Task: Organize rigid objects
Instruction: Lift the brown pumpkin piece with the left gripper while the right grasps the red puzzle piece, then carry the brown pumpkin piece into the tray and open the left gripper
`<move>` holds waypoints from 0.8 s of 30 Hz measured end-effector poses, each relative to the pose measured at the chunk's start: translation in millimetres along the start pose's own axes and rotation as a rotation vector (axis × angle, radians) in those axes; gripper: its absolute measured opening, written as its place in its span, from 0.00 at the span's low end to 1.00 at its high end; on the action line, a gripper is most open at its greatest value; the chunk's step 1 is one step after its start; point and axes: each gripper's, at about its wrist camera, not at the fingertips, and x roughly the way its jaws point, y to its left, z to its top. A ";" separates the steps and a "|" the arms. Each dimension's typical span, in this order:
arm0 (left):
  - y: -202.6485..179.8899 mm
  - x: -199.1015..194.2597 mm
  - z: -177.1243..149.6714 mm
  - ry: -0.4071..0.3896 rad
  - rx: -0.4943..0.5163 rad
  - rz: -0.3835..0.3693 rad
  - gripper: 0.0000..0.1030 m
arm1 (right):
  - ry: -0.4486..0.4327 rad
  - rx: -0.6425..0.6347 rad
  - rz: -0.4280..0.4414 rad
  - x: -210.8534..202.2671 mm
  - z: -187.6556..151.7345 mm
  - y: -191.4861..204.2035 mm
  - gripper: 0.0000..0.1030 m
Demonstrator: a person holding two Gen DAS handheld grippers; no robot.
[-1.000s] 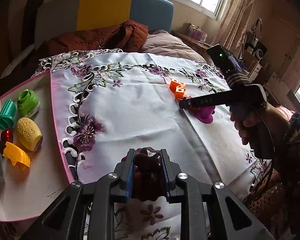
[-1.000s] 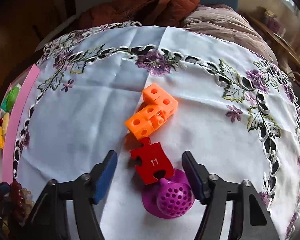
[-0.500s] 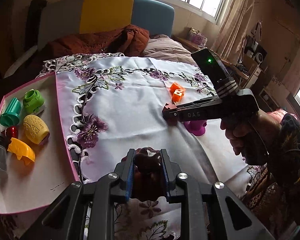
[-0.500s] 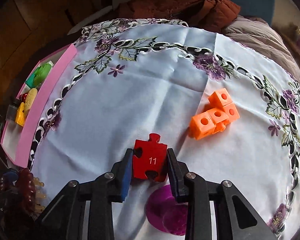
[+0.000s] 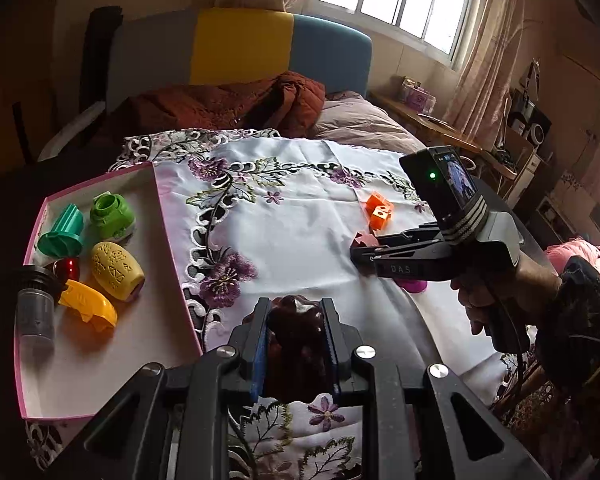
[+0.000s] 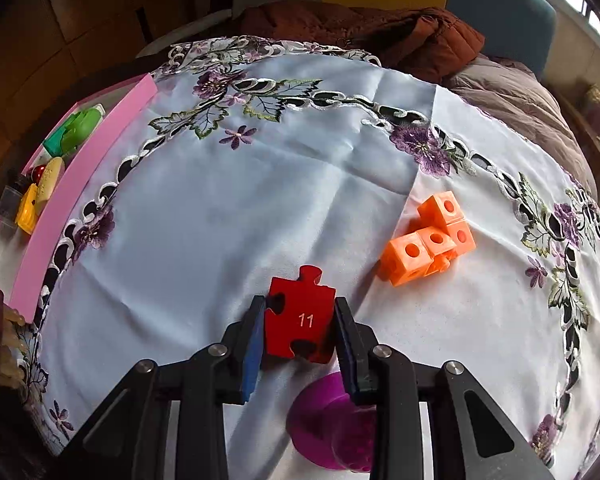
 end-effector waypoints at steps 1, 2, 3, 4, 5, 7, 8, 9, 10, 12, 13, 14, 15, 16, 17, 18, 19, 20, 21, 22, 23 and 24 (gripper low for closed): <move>1.2 -1.3 0.1 -0.002 -0.003 0.008 0.22 | -0.002 -0.003 -0.003 0.2 -0.1 0.6 0.32; 3.1 -2.7 0.1 -0.003 -0.007 0.013 0.22 | -0.003 -0.005 -0.003 0.4 -0.4 0.8 0.32; 5.0 -3.6 -0.1 -0.005 -0.012 0.017 0.22 | -0.004 -0.007 -0.004 0.5 -0.5 1.0 0.32; 7.0 -4.7 -0.1 -0.006 -0.017 0.022 0.22 | -0.005 -0.006 -0.006 0.6 -0.3 1.3 0.32; 8.4 -5.5 -0.1 -0.006 -0.020 0.028 0.22 | -0.005 -0.008 -0.008 0.6 -0.5 1.7 0.32; 12.6 -6.7 0.1 -0.008 -0.029 0.035 0.22 | -0.006 -0.011 -0.013 0.7 -0.7 2.5 0.32; 14.2 -7.6 -0.1 -0.010 -0.034 0.038 0.22 | -0.006 -0.011 -0.014 1.0 -0.5 2.8 0.32; 15.7 -8.4 0.0 -0.011 -0.037 0.041 0.22 | -0.006 -0.013 -0.015 0.8 -0.7 2.9 0.32; 17.1 -9.7 -0.2 -0.013 -0.040 0.044 0.22 | -0.006 -0.014 -0.016 1.0 -0.5 3.0 0.32; 20.4 -11.5 -0.7 -0.016 -0.046 0.049 0.22 | -0.008 -0.018 -0.020 1.0 -0.6 3.5 0.32; 22.1 -12.1 -0.9 -0.016 -0.050 0.051 0.22 | -0.009 -0.023 -0.024 1.0 -0.7 4.5 0.32; 24.0 -12.5 -1.3 -0.016 -0.055 0.053 0.22 | -0.010 -0.028 -0.027 1.0 -1.0 5.1 0.32; 26.2 -12.9 -1.8 -0.015 -0.060 0.056 0.22 | -0.011 -0.031 -0.029 0.9 -1.3 5.4 0.32; 28.0 -13.3 -2.5 -0.014 -0.065 0.058 0.22 | -0.012 -0.033 -0.032 0.8 -1.4 5.6 0.32; 30.1 -13.7 -3.2 -0.014 -0.070 0.061 0.22 | -0.013 -0.036 -0.034 0.8 -1.6 6.0 0.32; 32.1 -13.9 -3.9 -0.013 -0.074 0.065 0.22 | -0.015 -0.041 -0.037 0.8 -1.8 6.6 0.32; 34.0 -14.1 -4.5 -0.012 -0.077 0.067 0.22 | -0.017 -0.048 -0.041 0.8 -2.2 7.2 0.32; 35.5 -14.7 -5.1 -0.012 -0.080 0.070 0.22 | -0.019 -0.055 -0.045 0.8 -2.3 7.9 0.32; 36.8 -15.1 -5.4 -0.012 -0.084 0.073 0.22 | -0.021 -0.061 -0.049 0.7 -2.6 8.6 0.32; 38.5 -15.9 -5.9 -0.012 -0.088 0.074 0.22 | -0.023 -0.065 -0.051 0.6 -3.0 9.2 0.32; 40.2 -16.8 -6.2 -0.015 -0.091 0.075 0.22 | -0.024 -0.067 -0.052 0.6 -3.1 9.2 0.32; 42.3 -18.2 -6.2 -0.017 -0.095 0.078 0.22 | -0.025 -0.068 -0.053 0.6 -3.1 9.3 0.32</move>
